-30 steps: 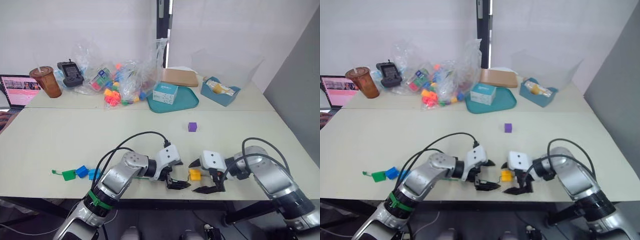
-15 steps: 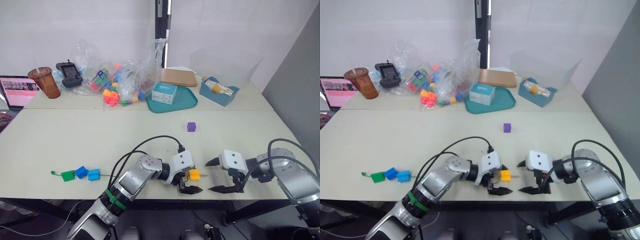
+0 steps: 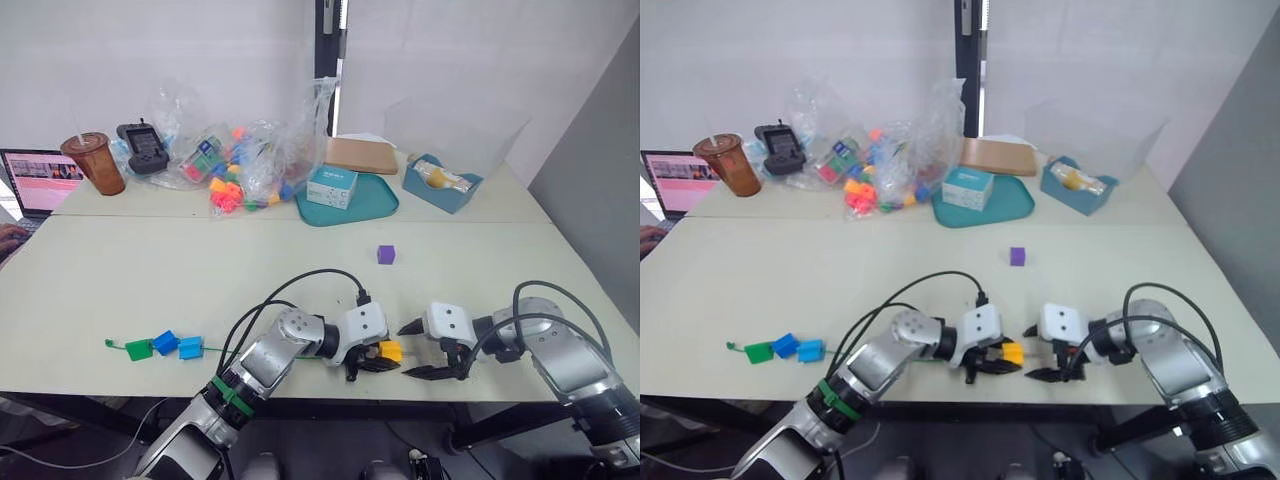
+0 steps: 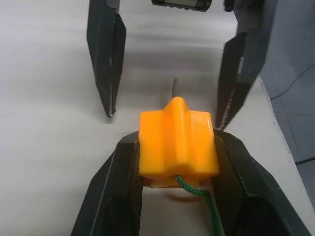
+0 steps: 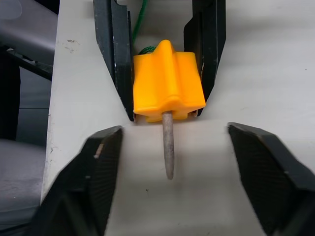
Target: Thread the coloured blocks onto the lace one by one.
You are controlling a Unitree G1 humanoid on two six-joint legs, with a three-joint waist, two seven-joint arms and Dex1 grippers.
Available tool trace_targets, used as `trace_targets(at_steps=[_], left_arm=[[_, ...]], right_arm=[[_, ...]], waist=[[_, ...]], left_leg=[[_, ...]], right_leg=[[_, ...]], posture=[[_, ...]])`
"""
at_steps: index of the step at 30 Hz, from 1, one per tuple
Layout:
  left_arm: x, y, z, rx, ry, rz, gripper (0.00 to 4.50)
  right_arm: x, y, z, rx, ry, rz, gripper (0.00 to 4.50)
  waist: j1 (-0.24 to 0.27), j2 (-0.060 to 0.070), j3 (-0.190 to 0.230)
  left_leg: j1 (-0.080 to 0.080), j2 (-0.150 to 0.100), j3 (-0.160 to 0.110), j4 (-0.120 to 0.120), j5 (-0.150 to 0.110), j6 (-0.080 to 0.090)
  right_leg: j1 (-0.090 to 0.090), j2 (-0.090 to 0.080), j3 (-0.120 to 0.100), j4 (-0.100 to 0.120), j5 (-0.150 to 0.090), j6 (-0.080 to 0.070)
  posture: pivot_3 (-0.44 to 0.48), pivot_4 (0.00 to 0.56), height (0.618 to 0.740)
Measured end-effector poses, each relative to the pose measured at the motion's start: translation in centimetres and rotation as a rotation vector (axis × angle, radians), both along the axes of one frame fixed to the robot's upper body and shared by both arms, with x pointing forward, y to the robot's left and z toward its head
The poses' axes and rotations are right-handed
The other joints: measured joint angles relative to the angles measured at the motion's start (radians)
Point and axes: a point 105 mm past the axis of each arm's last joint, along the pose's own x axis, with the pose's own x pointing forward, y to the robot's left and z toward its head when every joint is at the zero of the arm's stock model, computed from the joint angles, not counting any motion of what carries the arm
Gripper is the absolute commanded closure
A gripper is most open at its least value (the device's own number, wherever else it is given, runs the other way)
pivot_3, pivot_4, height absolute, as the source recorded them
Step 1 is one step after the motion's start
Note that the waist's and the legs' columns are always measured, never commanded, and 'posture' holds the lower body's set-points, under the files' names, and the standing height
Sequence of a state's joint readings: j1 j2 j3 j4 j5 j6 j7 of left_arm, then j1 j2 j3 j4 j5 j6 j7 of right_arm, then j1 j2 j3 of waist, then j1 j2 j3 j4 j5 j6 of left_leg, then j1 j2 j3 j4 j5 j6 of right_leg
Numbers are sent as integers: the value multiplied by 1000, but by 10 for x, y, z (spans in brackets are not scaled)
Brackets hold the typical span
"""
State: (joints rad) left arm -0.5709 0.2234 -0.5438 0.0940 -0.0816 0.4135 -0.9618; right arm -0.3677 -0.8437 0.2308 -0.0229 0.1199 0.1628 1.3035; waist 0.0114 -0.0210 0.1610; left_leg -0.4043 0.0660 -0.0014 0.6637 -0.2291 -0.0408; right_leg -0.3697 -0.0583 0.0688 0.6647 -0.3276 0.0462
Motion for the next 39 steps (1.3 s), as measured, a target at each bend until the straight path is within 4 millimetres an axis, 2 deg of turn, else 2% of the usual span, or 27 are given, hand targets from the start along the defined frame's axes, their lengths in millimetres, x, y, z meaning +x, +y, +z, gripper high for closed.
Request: trace_targets(at_steps=[7, 15, 19, 24, 29, 32, 36, 38, 39], left_arm=[[-4, 4, -2, -2, 6, 4, 3121], [-10, 23, 0, -5, 17, 80, 3121], [-18, 43, 0, -1, 57, 137, 3121], [-30, 98, 3, 21, 108, 268, 3121], [-43, 163, 8, 97, 141, 338, 3121], [-52, 200, 7, 181, 86, 342, 3121], [-48, 243, 10, 269, -15, 364, 3121], [-45, 271, 15, 360, -47, 398, 3121], [-44, 279, 17, 384, -58, 411, 3121]], right_arm=[[-2, 1, -4, -23, -42, 56, 4466], [-4, 9, -3, -5, -26, 75, 4500], [-7, 14, 0, -21, 3, 95, 4500], [-13, 29, 7, -33, 10, 139, 4500], [-13, 40, 5, -27, 16, 132, 4500], [-10, 53, 7, -7, 17, 123, 4500], [-3, 59, 14, -5, 12, 77, 4500], [0, 56, 13, -15, 15, 33, 4500], [1, 56, 13, -17, 18, 23, 4500]], waist=[[0, 0, 0], [-11, 0, 0], [-13, 0, 0], [-26, 0, 0], [-25, 1, 0], [-26, 0, 1], [-25, 0, 1], [-26, 0, 1], [-27, 1, 1]], left_leg=[[2, 0, 0, 0, 0, 0], [3, 1, 0, 0, 0, 0], [2, 1, 0, -1, 0, 0], [2, 2, 0, -2, 0, 0], [2, 2, 0, -3, 0, 0], [2, 2, 1, -4, 0, 0], [2, 2, 1, -5, 0, 0], [3, 2, 2, -6, 0, 0], [3, 2, 2, -6, 0, 0]], right_leg=[[2, 0, 0, 0, 0, 0], [2, 0, 0, 0, 0, 0], [1, 0, 0, 0, 0, 0], [1, 0, 0, 0, 0, 0], [0, 0, 0, 0, 0, 0], [-1, 0, 0, 0, 0, -1], [-2, 0, 0, 0, 0, -2], [-2, 0, 0, 0, -1, -2], [-3, 0, 0, 0, -1, -2]], posture=[[0, 150, 740], [0, 150, 740], [0, 150, 740], [0, 150, 740], [0, 150, 740], [0, 150, 740], [0, 150, 740], [0, 150, 740], [0, 150, 740]])
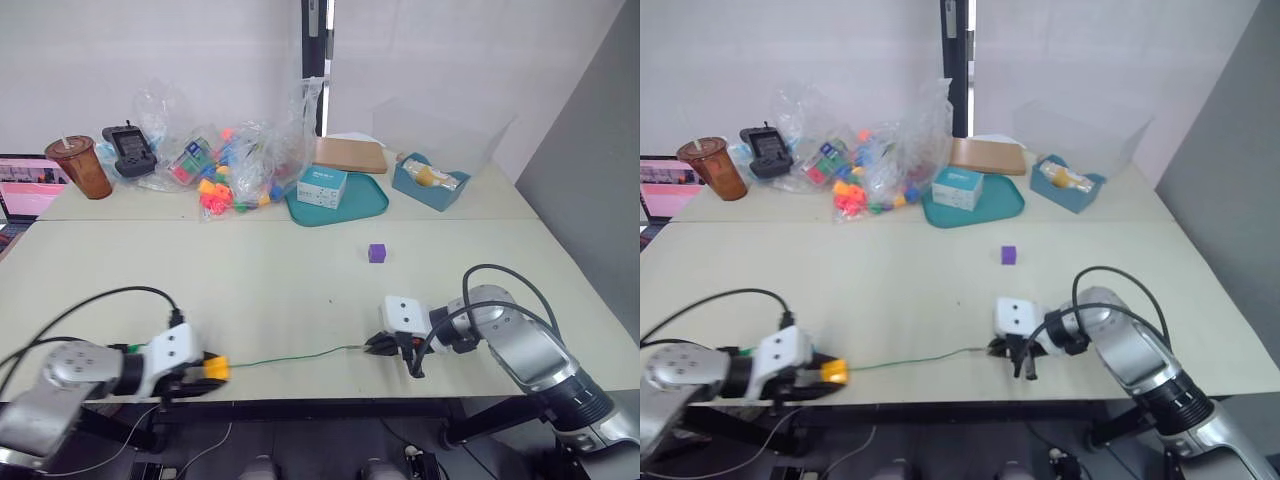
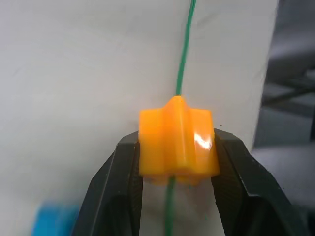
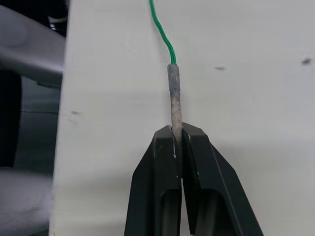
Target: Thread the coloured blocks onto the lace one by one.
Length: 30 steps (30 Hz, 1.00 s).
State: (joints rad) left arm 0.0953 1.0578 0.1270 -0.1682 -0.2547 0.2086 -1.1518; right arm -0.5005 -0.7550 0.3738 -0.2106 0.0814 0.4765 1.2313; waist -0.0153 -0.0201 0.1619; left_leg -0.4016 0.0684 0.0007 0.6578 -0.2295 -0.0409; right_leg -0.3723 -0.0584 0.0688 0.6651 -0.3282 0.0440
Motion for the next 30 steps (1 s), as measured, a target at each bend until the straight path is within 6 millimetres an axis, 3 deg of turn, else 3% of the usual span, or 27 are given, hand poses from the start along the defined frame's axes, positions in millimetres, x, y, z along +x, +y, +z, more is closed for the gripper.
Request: trace_targets(at_steps=[4, 7, 11, 16, 18, 20, 23, 25, 27, 30], left_arm=[[2, 7, 2, 29, -16, 13, 3121], [5, 7, 3, 44, -28, 19, 1707], [13, 8, 9, 37, -26, 57, 478], [25, -31, 27, -117, -62, 15, 478], [15, -55, 35, -194, -20, -42, 478], [-4, -84, 30, -255, 54, -131, 478], [-18, -128, 7, -355, 114, -202, 478], [-12, -151, -2, -385, 83, -209, 478], [4, -164, 3, -405, 10, -197, 478], [11, -174, 10, -426, -46, -215, 478]], right_arm=[[-3, 3, 0, -11, -4, -10, 4500], [-5, 5, 0, -17, -10, -12, 4500], [-9, 17, -2, 5, 6, -27, 4500], [-14, 29, -3, 23, 26, -48, 4500], [-15, 34, -4, 21, 35, -63, 4500], [-16, 37, -8, 15, 52, -78, 4500], [-14, 42, -7, -9, 38, -89, 4500], [-14, 44, -7, -23, 36, -96, 4500], [-12, 47, -6, -45, 17, -95, 4500], [-12, 53, -6, -69, 0, -82, 4500]], waist=[[1, 0, 0], [1, 0, 0], [1, 0, 0], [9, -1, 0], [5, -2, 0], [0, -2, 0], [-2, -2, 0], [2, -2, 0], [3, -2, 0], [-4, -3, 0]], left_leg=[[-2, 0, 0, 0, 0, 0], [-2, 0, 0, 0, 0, 0], [-5, 0, 0, 0, 0, 0], [-15, 0, 0, 3, 0, 0], [-15, 0, 0, 3, 0, 0], [-15, 0, 0, 3, 0, 0], [-13, 0, -1, 3, 0, 0], [-13, 0, -2, 4, 1, -1], [-12, -1, -2, 5, 2, 0], [-12, -1, -1, 5, 2, 0]], right_leg=[[-2, 0, 0, 0, 0, 0], [-3, 0, 0, 2, 0, 0], [-6, 0, 1, 4, 0, 0], [-16, 0, 1, 9, 0, 0], [-16, 0, 1, 9, 0, 0], [-16, 0, 2, 9, 0, 0], [-16, 1, 2, 11, 0, 0], [-16, 1, 1, 13, 0, 0], [-15, 1, 1, 14, 1, -1], [-15, 1, 2, 14, 0, -1]], posture=[[0, 150, 740], [0, 150, 740], [0, 150, 740], [0, 150, 740], [0, 150, 740], [0, 150, 740], [0, 150, 740], [0, 150, 740], [0, 150, 740], [0, 150, 740]])
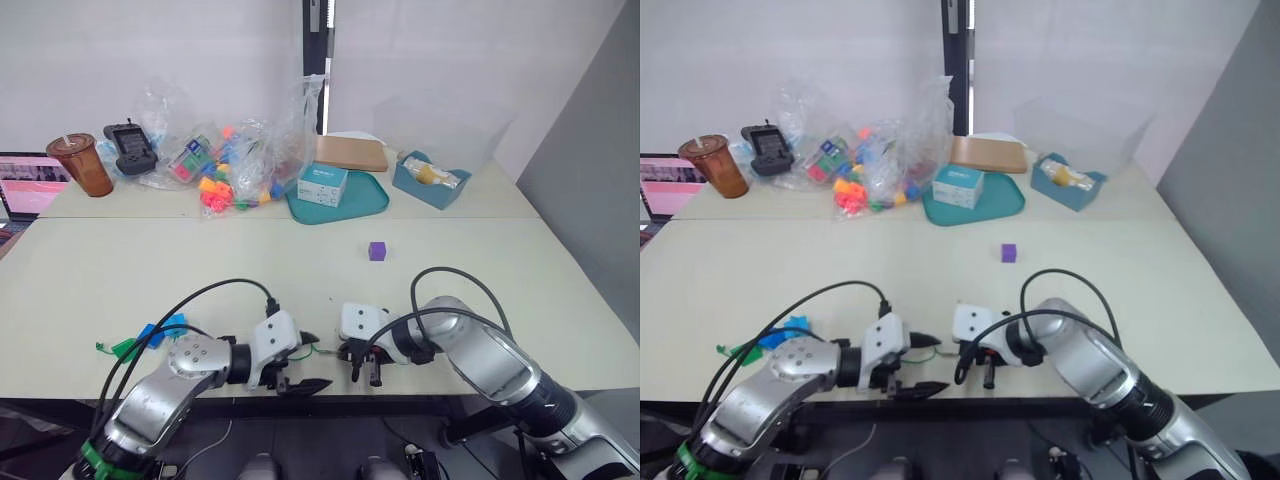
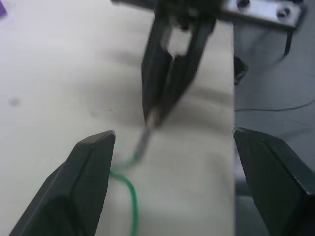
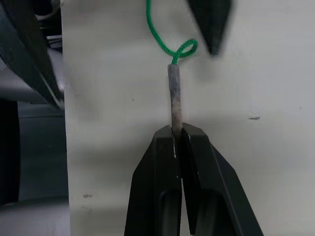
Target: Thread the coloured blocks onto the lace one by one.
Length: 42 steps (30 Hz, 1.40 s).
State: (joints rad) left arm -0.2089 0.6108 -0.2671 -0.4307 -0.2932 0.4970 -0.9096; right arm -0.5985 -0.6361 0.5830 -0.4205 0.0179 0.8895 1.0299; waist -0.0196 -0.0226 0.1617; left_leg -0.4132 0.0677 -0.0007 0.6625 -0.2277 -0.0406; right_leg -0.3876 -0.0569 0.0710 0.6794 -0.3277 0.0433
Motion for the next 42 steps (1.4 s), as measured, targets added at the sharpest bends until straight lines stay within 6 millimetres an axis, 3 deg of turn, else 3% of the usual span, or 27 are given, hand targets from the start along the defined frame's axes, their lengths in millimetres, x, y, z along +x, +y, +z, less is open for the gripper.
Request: trace_targets(at_steps=[5, 9, 17, 18, 29, 42], left_arm=[[5, 3, 0, -16, -13, -3, 478], [20, 11, -21, 81, -57, -16, 478], [31, -2, -26, 48, -118, -87, 478], [31, -3, -26, 42, -120, -93, 1022], [25, -6, -33, -8, -53, -125, 4494], [26, -8, -31, -76, 67, -79, 4494]], right_arm=[[-1, -1, 0, -10, -3, -8, 4500], [-1, -3, 1, -19, -2, -9, 4500], [-1, -7, 4, -60, 12, 16, 4500], [-1, -8, 3, -63, 14, 14, 4500], [0, -9, 3, -70, 13, 16, 4500], [2, -12, 4, -75, -1, 15, 4500]], waist=[[3, 0, 0], [7, 0, 0], [12, 0, 0], [13, 0, 0], [15, 0, 0], [16, 0, 0]], left_leg=[[0, 0, 0, -1, 0, 0], [0, -1, 0, 0, 0, 0], [-1, -1, 0, 0, 0, 0], [-1, -1, 0, 0, 0, 0], [-1, -1, -1, 1, 0, 0], [-1, -1, -1, 2, 0, 0]], right_leg=[[0, 0, -1, 0, 0, 0], [1, -1, -1, 0, 0, 0], [0, -1, -1, -1, 0, 0], [1, -1, -1, -1, 0, 0], [1, -1, -1, 0, 0, 0], [0, -1, -1, 0, 0, 0]], posture=[[0, 150, 740], [0, 150, 740], [0, 150, 740], [0, 150, 740], [0, 150, 740], [0, 150, 740]])
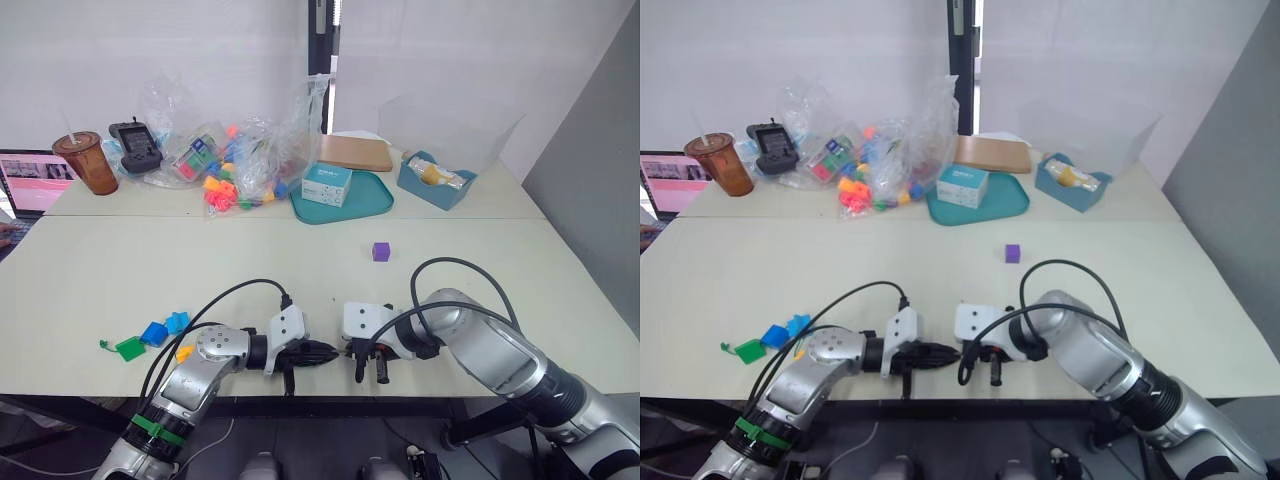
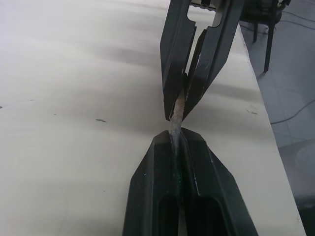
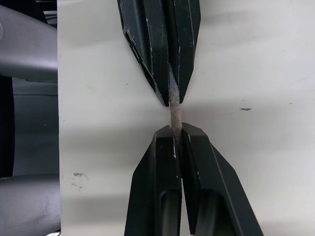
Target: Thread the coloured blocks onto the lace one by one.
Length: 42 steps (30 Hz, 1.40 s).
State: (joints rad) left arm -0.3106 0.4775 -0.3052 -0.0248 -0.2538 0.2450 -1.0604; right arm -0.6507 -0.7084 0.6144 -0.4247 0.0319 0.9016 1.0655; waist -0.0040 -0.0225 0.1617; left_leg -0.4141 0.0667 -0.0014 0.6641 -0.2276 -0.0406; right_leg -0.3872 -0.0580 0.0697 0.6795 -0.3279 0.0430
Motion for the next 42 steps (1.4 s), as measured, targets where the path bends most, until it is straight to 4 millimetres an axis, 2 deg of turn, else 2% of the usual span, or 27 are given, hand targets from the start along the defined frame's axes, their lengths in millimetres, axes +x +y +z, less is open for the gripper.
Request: trace_targets(at_steps=[2, 9, 10, 14, 16, 19, 21, 24, 26, 30, 32, 37, 42], left_arm=[[-1, 0, 0, 0, 2, 0, 4494], [3, 9, 2, 9, 5, 29, 4500], [3, 13, 2, 14, 4, 39, 4500], [5, 29, 6, 37, 6, 80, 4500], [2, 36, 6, 49, 17, 94, 4500], [-2, 45, 8, 47, 40, 120, 4500], [-3, 50, 9, 55, 46, 138, 4500], [-3, 52, 13, 47, 41, 154, 4500], [-3, 54, 14, 41, 44, 168, 4500], [-5, 56, 12, 45, 57, 187, 4500], [-5, 56, 12, 45, 55, 195, 4500], [-6, 56, 16, 39, 38, 212, 4500], [-7, 58, 17, 41, 41, 238, 4500]], right_arm=[[-1, 0, 0, 1, 2, 1, 4500], [-6, -2, 1, 86, 31, -56, 2163], [-9, -6, 4, 131, 46, -92, 1700], [-4, -19, 18, 268, 24, -234, 400], [9, -30, 20, 396, -35, -420, 400], [23, -50, 9, 465, -117, -664, 400], [36, -54, 6, 543, -187, -830, 400], [53, -51, 0, 632, -254, -1007, 400], [68, -42, -1, 713, -288, -1105, 400], [103, -23, -4, 767, -361, -1188, 400], [115, -18, -3, 781, -391, -1190, 400], [153, -20, -3, 802, -465, -1310, 400], [166, -21, -1, 845, -484, -1348, 400]], waist=[[-1, 0, 0], [-2, 0, 0], [-1, 0, 0], [-2, 0, 0], [-3, 0, 0], [-7, 0, 0], [-10, 0, 0], [-15, 0, 0], [-21, 0, 0], [-26, 0, 0], [-25, 0, 0], [-35, 0, 0], [-41, 0, 0]], left_leg=[[0, 0, 0, 0, 0, 0], [0, 0, 0, 0, 0, 0], [-1, 0, 0, 0, 0, 0], [-1, 1, -1, 0, 0, 0], [-1, 1, -1, -1, 0, 0], [-1, 0, 0, -1, 0, 0], [-1, 1, 0, -2, 0, 0], [0, 1, 0, -3, 1, -1], [0, 1, 0, -4, 1, -2], [0, 1, 0, -4, 2, -3], [-1, 1, 0, -4, 2, -3], [1, 1, 1, -5, 2, -4], [2, 1, 1, -5, 2, -4]], right_leg=[[0, 0, 0, 0, 0, 0], [0, 0, 0, 0, 0, 0], [0, 0, 0, 0, 0, 0], [0, 1, -1, 0, 0, 0], [0, 0, 0, 0, 0, 0], [-1, 0, 0, 0, 0, 0], [-1, 1, 0, 0, 0, 0], [-2, 1, 0, 1, 0, 0], [-2, 1, 0, 1, 0, 0], [-2, 0, 0, 1, 0, 0], [-2, -1, 0, 0, 0, 0], [-2, -1, 0, 1, 0, 0], [-1, -1, 0, 2, 0, 0]], posture=[[0, 150, 740], [0, 150, 740], [0, 150, 740], [0, 150, 740], [0, 150, 740], [0, 150, 740], [0, 150, 740], [0, 150, 740], [0, 150, 740], [0, 150, 740], [0, 150, 740], [0, 150, 740], [0, 150, 740]])
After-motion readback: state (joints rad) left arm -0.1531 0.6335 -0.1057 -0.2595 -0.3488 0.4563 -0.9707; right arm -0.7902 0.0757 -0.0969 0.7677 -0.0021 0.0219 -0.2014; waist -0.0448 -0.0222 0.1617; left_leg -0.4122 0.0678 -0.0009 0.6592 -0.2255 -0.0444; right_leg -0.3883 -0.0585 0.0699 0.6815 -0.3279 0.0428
